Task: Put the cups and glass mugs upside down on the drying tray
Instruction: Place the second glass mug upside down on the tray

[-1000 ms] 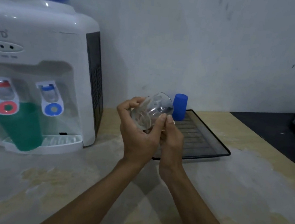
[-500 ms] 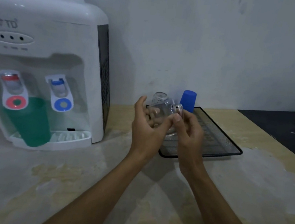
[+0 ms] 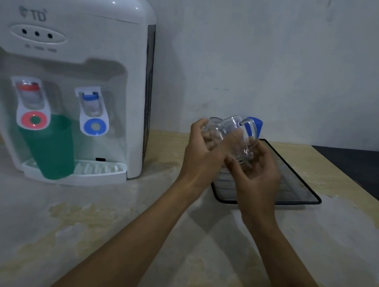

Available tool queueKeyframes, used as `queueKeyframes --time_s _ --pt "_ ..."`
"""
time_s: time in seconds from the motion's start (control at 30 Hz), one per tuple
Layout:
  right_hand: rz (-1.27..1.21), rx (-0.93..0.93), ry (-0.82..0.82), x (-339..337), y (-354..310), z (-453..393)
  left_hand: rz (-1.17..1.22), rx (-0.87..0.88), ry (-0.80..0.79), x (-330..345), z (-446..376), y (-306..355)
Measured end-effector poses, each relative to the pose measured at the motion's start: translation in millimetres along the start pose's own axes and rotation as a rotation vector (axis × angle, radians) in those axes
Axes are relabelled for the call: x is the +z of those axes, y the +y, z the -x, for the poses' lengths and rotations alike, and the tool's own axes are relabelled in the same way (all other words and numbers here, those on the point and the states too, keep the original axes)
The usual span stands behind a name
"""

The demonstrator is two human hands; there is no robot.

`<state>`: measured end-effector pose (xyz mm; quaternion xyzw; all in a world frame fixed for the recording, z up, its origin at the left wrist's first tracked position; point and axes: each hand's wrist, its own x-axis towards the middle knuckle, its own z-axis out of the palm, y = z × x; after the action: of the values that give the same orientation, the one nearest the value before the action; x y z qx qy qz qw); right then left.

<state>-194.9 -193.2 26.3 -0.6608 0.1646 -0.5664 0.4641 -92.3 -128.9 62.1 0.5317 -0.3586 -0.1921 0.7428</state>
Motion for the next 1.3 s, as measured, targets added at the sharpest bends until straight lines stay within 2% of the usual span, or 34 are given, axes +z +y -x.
queueKeyframes --time_s 0.07,0.13,0.2,0.27,0.37,0.6,0.8,0.93,1.17,1.3 --pt "-0.019 0.029 0.068 -1 4 -2 -0.033 0.011 0.04 -7 -5 -8" --pt "-0.012 0.052 0.127 -5 9 -6 -0.053 0.007 0.147 -16 -9 -20" --pt "0.015 0.06 0.151 -12 13 -11 -0.086 -0.032 0.258 -28 -12 -36" --pt "0.058 0.066 0.164 -20 15 -17 -0.126 -0.1 0.302 -38 -13 -53" --pt "0.148 0.049 0.128 -33 14 -26 -0.214 -0.162 0.33 -51 -16 -76" --pt "0.462 0.031 -0.049 -50 8 -40 -0.301 -0.135 0.297 -52 -23 -88" --pt "0.784 -0.024 -0.287 -46 5 -66 -0.291 -0.12 0.315 -54 -26 -93" --pt "0.906 -0.021 -0.455 -43 5 -95 -0.277 -0.113 0.321 -53 -29 -94" --pt "1.061 -0.089 -1.005 -28 12 -151 -0.26 -0.077 0.326 -52 -30 -98" --pt "1.089 -0.123 -1.16 -15 17 -171 -0.249 -0.062 0.326 -52 -33 -102"
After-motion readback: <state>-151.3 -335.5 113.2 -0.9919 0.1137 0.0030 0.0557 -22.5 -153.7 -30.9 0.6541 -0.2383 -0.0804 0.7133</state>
